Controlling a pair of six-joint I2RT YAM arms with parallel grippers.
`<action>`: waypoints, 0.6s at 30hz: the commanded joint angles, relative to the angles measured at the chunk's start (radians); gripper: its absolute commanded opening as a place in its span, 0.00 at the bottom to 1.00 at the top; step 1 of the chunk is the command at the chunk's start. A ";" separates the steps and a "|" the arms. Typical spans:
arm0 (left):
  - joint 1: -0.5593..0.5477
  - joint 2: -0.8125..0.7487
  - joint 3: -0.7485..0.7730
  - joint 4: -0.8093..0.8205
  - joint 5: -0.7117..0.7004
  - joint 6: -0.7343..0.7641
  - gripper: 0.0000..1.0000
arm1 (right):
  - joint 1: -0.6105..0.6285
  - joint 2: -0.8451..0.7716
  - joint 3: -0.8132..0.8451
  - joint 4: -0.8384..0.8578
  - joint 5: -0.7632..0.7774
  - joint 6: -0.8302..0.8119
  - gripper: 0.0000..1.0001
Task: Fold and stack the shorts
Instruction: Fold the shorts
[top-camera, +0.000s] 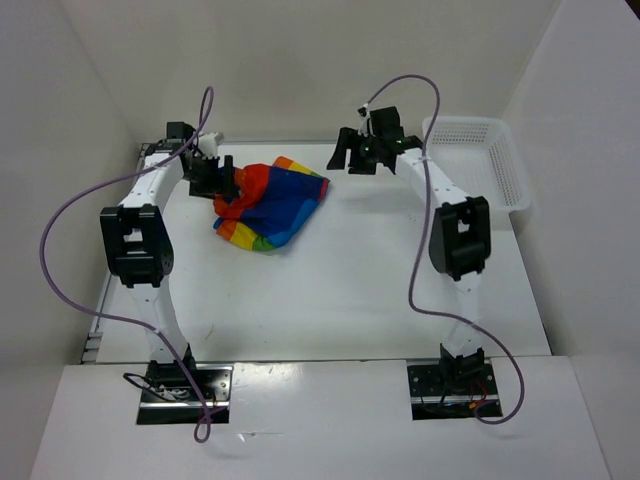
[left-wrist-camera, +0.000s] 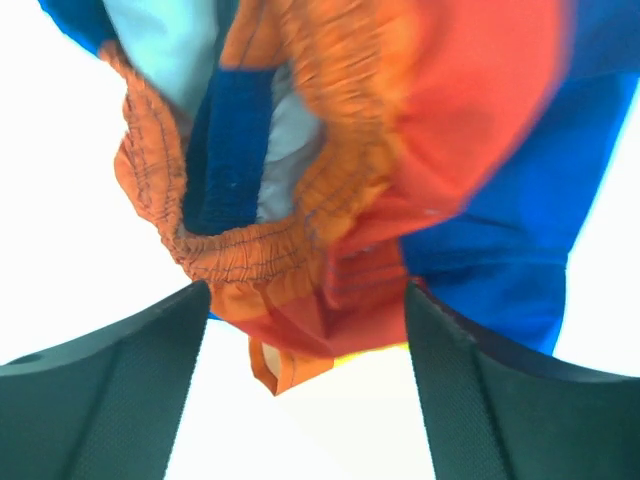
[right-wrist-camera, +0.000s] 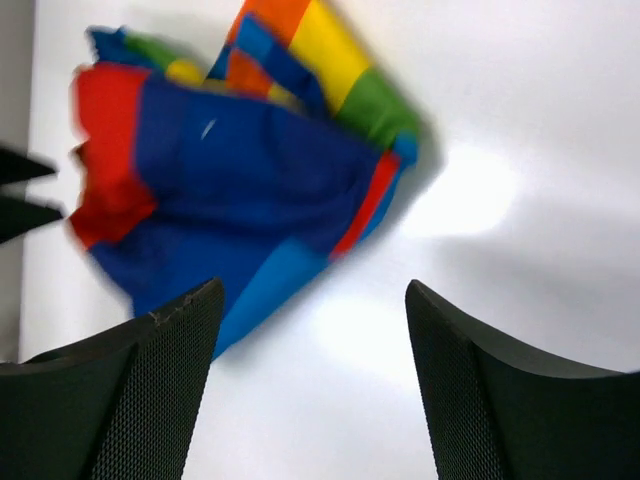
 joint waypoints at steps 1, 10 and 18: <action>0.013 -0.089 0.064 0.014 0.057 0.001 0.89 | 0.083 -0.264 -0.214 0.019 0.054 0.082 0.79; 0.034 0.026 0.024 0.134 0.075 0.001 0.97 | 0.267 -0.247 -0.399 0.079 0.062 0.288 0.86; 0.034 0.076 -0.141 0.271 -0.001 0.001 0.96 | 0.359 -0.179 -0.476 0.254 -0.021 0.429 0.87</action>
